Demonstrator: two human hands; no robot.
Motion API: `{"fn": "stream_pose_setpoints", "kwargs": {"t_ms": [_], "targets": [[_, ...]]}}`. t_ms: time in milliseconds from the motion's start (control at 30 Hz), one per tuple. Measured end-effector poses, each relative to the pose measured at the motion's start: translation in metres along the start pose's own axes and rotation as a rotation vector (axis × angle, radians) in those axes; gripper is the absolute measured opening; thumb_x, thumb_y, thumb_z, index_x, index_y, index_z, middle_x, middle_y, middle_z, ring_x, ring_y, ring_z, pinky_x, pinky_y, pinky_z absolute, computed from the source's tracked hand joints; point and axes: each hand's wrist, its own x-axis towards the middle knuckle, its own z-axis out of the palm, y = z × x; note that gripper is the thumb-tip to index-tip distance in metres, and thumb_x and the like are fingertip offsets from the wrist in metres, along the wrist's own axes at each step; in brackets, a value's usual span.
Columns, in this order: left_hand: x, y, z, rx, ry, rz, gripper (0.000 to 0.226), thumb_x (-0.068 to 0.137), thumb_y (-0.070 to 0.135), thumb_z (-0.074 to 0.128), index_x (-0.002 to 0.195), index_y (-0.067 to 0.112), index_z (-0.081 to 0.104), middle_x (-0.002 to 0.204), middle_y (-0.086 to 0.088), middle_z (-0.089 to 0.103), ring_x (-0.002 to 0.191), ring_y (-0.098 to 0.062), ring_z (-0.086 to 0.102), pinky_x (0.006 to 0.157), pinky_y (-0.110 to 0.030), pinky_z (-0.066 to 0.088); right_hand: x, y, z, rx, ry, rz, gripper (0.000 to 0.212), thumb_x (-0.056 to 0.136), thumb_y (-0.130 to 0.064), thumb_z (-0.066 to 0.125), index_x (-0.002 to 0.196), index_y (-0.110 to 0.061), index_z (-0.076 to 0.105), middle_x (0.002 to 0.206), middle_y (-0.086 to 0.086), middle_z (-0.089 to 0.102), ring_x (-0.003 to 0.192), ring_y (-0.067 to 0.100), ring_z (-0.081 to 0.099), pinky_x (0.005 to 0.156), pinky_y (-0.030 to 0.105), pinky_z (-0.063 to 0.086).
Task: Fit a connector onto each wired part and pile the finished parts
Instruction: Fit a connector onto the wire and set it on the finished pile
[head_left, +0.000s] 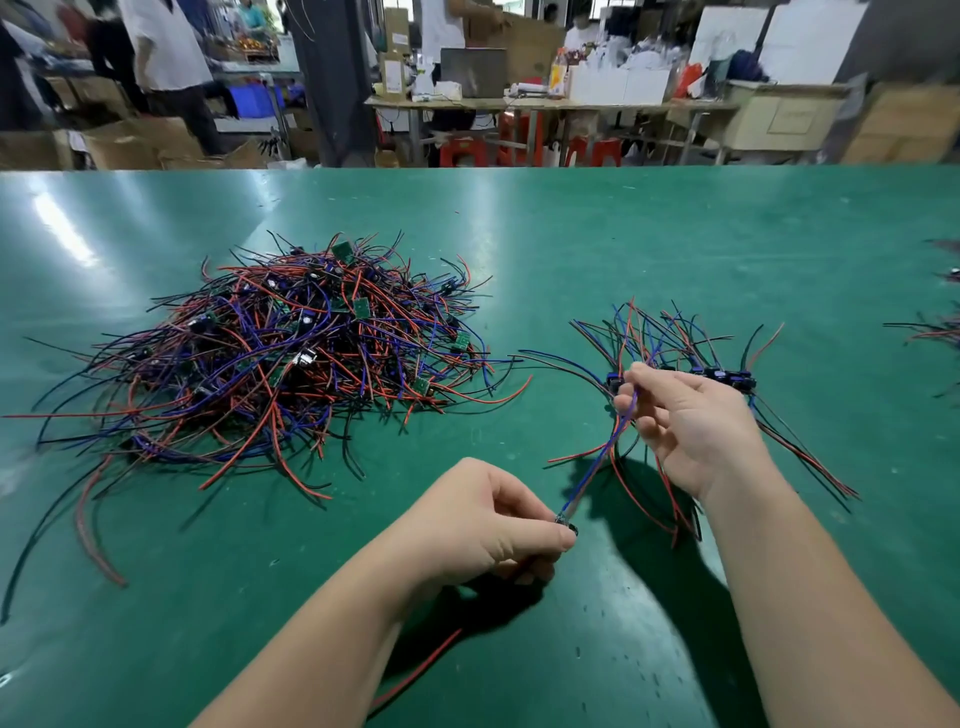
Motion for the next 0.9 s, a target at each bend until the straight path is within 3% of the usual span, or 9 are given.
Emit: {"fn": "stream_pose_setpoints", "kwargs": {"t_ms": [100,200,367,467,567,600,667,767,900], "targets": [[0.001,0.0,-0.004,-0.001,-0.025,0.006,0.012,0.075,0.015,0.08,0.075,0.006,0.071,0.066,-0.012,0.07,0.049,-0.015,0.06,0.048,-0.016,0.043,0.002,-0.001,-0.002,-0.054,0.036,-0.032,0.017,0.089,-0.008,0.063,0.073,-0.005,0.06,0.048,0.0,0.061,0.041,0.007,0.059,0.033,0.013,0.035],[0.0,-0.001,-0.005,-0.027,-0.012,0.034,0.012,0.075,0.016,0.08,0.074,0.009,0.071,0.067,-0.012,0.071,0.05,-0.014,0.061,0.048,-0.016,0.044,0.005,-0.002,-0.007,-0.05,0.023,-0.057,0.019,0.091,-0.011,0.062,0.074,-0.005,0.06,0.052,0.003,0.064,0.045,0.011,0.063,0.037,0.014,0.042],[0.013,0.0,-0.008,-0.335,0.317,0.154,0.015,0.076,0.013,0.077,0.08,0.003,0.066,0.066,-0.009,0.071,0.056,-0.016,0.067,0.049,-0.02,0.05,0.003,0.008,0.0,-0.303,0.031,-0.222,0.032,0.09,-0.018,0.065,0.114,0.001,0.059,0.092,0.014,0.069,0.067,0.017,0.069,0.06,0.022,0.056],[0.017,0.001,-0.013,-0.439,0.426,0.211,0.019,0.069,0.017,0.077,0.078,0.004,0.066,0.066,-0.008,0.071,0.056,-0.015,0.068,0.049,-0.02,0.052,-0.017,0.017,0.018,-0.409,-0.248,-0.348,0.028,0.082,-0.013,0.072,0.109,-0.008,0.066,0.076,0.001,0.07,0.063,0.015,0.068,0.057,0.022,0.054],[0.019,-0.004,-0.013,-0.335,0.464,0.261,0.013,0.07,0.019,0.076,0.075,0.009,0.069,0.065,-0.01,0.071,0.059,-0.017,0.069,0.055,-0.024,0.056,-0.035,0.03,0.036,-0.476,-0.499,-0.423,0.022,0.074,-0.013,0.079,0.093,-0.023,0.072,0.079,-0.001,0.071,0.065,0.019,0.066,0.063,0.026,0.054],[0.019,-0.005,-0.013,-0.287,0.474,0.281,0.005,0.078,0.014,0.073,0.075,0.011,0.07,0.068,-0.012,0.072,0.063,-0.02,0.07,0.059,-0.027,0.057,-0.036,0.033,0.039,-0.532,-0.482,-0.488,0.02,0.073,-0.014,0.081,0.088,-0.024,0.073,0.082,0.0,0.071,0.066,0.021,0.065,0.066,0.029,0.054],[0.019,-0.007,-0.012,-0.205,0.479,0.329,0.016,0.089,0.007,0.063,0.078,0.015,0.071,0.078,-0.014,0.073,0.072,-0.027,0.071,0.066,-0.033,0.059,-0.035,0.035,0.039,-0.611,-0.412,-0.569,0.018,0.071,-0.016,0.083,0.084,-0.026,0.074,0.082,0.002,0.07,0.068,0.02,0.065,0.069,0.034,0.054],[0.017,-0.005,-0.011,-0.16,0.411,0.352,0.017,0.093,0.005,0.057,0.093,0.014,0.071,0.084,-0.002,0.075,0.072,-0.02,0.071,0.058,-0.025,0.056,-0.031,0.032,0.034,-0.593,-0.408,-0.56,0.02,0.073,-0.013,0.081,0.083,-0.028,0.074,0.082,0.0,0.071,0.073,0.018,0.067,0.072,0.038,0.055],[0.015,-0.004,-0.003,-0.144,0.339,0.341,0.024,0.095,0.005,0.054,0.101,0.022,0.069,0.094,0.009,0.075,0.065,-0.013,0.069,0.052,-0.02,0.051,-0.024,0.017,0.024,-0.495,-0.228,-0.873,0.019,0.084,0.0,0.069,0.097,-0.014,0.073,0.092,0.004,0.065,0.078,0.009,0.065,0.073,0.022,0.051]]}}
